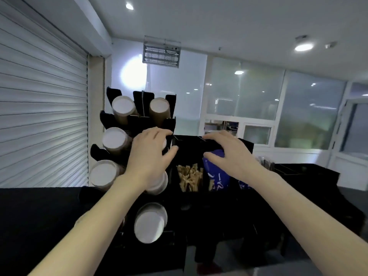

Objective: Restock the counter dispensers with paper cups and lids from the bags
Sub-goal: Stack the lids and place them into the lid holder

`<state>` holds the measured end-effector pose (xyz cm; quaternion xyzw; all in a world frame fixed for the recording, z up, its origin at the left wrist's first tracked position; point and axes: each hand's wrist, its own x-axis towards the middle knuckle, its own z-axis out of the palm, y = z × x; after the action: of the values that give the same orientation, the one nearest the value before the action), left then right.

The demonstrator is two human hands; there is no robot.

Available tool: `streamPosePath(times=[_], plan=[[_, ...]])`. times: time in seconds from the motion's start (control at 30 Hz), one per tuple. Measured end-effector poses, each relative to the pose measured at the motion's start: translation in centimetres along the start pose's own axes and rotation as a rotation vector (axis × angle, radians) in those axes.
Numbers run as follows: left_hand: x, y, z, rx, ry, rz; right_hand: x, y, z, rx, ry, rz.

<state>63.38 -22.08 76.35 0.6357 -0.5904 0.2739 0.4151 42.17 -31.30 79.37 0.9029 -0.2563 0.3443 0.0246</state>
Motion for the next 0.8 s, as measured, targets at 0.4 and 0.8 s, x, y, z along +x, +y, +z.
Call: streamPosePath(times=[0.4,0.8], plan=[[-12.8,15.9,9.2,-0.043,-0.328,0.234,-20.5,9.7,-1.6,0.063,-0.169,0.227],[-30.5,32.5,22.4,-0.201,-0.726,0.002,-44.5,22.2,-2.7,0.135,-0.367,0.622]])
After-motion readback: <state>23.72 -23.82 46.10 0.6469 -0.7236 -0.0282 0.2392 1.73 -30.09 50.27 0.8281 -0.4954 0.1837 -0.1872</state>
